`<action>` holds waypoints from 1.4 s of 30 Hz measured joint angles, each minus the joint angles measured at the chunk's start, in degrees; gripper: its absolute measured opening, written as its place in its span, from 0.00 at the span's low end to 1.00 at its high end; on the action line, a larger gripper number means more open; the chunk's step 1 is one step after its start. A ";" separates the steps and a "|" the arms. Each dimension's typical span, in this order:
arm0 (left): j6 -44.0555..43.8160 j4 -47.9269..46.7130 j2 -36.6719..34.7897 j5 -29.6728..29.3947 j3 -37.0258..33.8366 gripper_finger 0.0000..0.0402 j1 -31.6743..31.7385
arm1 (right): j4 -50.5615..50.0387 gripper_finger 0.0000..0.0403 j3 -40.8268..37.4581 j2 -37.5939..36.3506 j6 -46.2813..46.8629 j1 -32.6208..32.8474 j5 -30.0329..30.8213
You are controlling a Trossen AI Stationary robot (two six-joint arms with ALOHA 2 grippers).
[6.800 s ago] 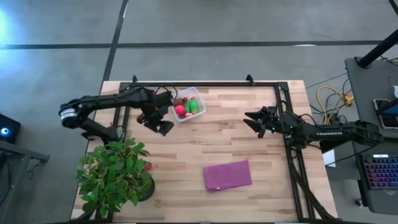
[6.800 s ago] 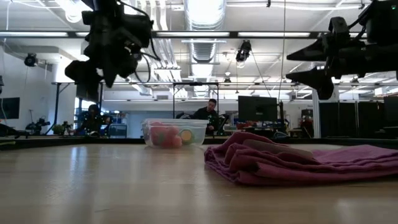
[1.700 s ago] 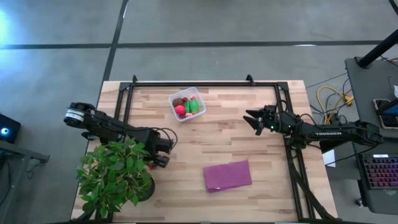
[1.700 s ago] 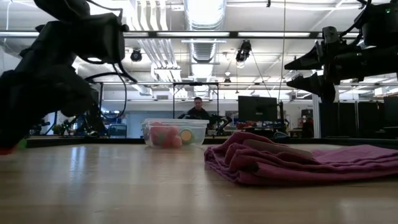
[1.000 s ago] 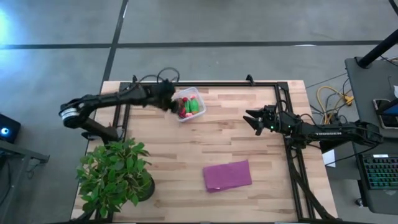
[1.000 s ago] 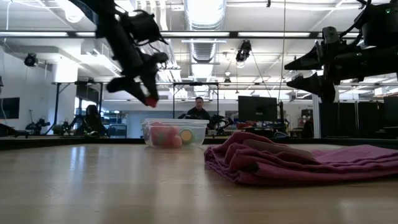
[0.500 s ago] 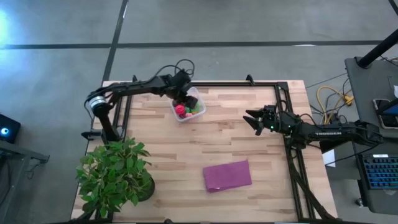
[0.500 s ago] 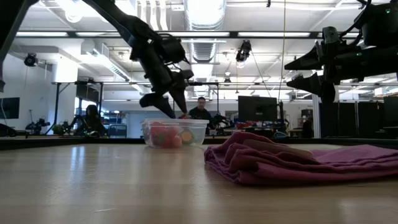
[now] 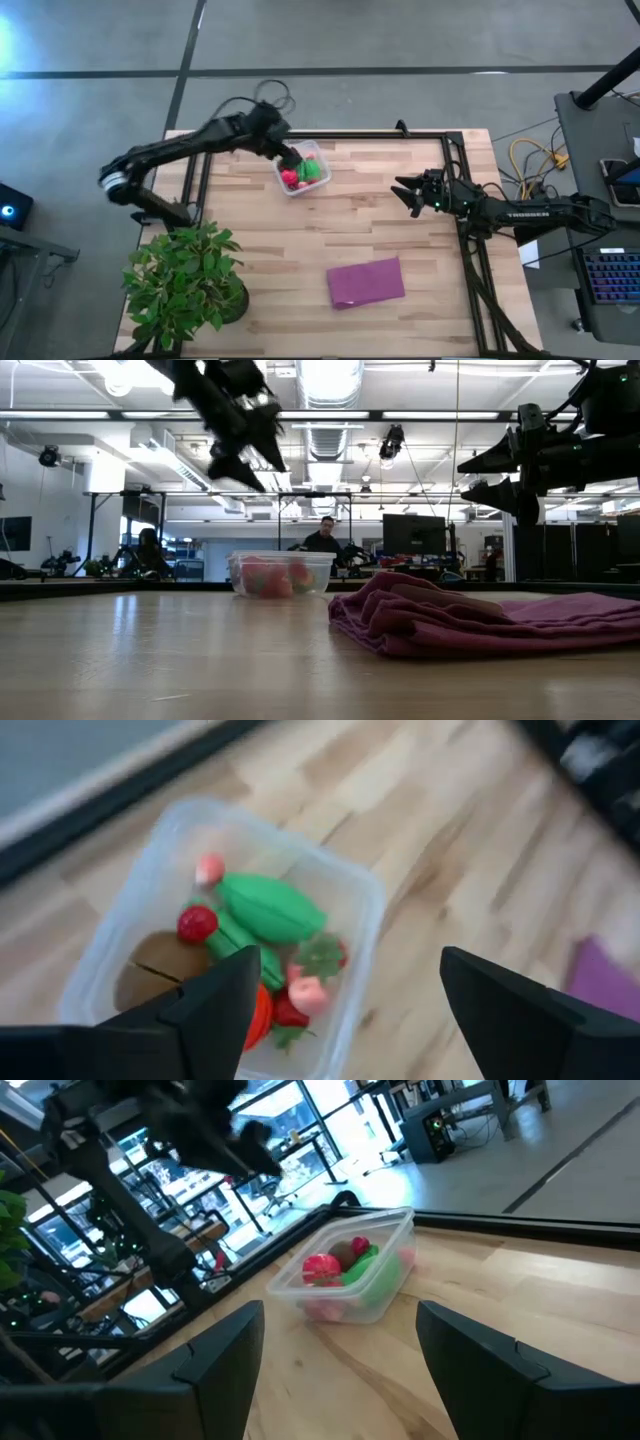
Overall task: Pick and placing Produce into tupperware
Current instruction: Return to Home Position
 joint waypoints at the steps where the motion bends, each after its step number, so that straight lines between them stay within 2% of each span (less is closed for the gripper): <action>1: -0.49 -0.14 -2.25 -0.10 -0.21 0.73 0.00 | -0.06 0.63 -0.02 -0.02 0.00 0.00 0.00; 3: -5.94 -0.34 -6.70 -0.37 -0.91 0.73 0.04 | -0.02 0.63 -0.02 -0.02 0.00 0.00 0.00; 6: -4.08 1.63 -13.95 0.29 -3.15 0.73 -1.55 | -0.01 0.63 -0.02 0.00 0.00 0.00 0.00; 10: -6.63 9.48 -24.14 1.54 -11.83 0.73 -2.78 | -0.02 0.63 -0.02 -0.02 0.00 0.00 -0.01; 12: -7.91 17.77 -29.74 2.79 -18.46 0.73 -3.42 | -0.04 0.63 -0.02 0.00 0.00 0.00 0.00; 15: -11.36 32.73 -37.22 8.36 -29.53 0.73 -4.19 | -0.03 0.63 -0.02 0.01 0.00 0.00 -0.01; 19: -15.88 48.09 -43.18 12.04 -41.92 0.73 -4.01 | -0.02 0.63 -0.02 0.02 0.00 0.00 -0.02; 22: -17.03 55.75 -46.27 15.20 -47.85 0.73 -4.12 | -0.02 0.63 -0.02 0.02 0.00 0.00 -0.02; 25: -16.86 58.63 -48.60 15.66 -52.16 0.73 -4.01 | -0.02 0.63 -0.02 0.02 0.00 0.00 -0.02; 33: -13.89 58.99 -54.45 18.18 -59.72 0.73 -4.09 | -0.02 0.63 -0.02 0.02 0.00 0.00 -0.02; 37: -14.67 58.94 -56.72 20.68 -64.34 0.73 -4.04 | -0.02 0.63 -0.02 0.02 0.00 0.00 -0.03; 42: -19.87 56.82 -59.02 21.30 -70.92 0.73 -4.04 | 0.00 0.63 -0.02 0.02 0.00 0.00 -0.04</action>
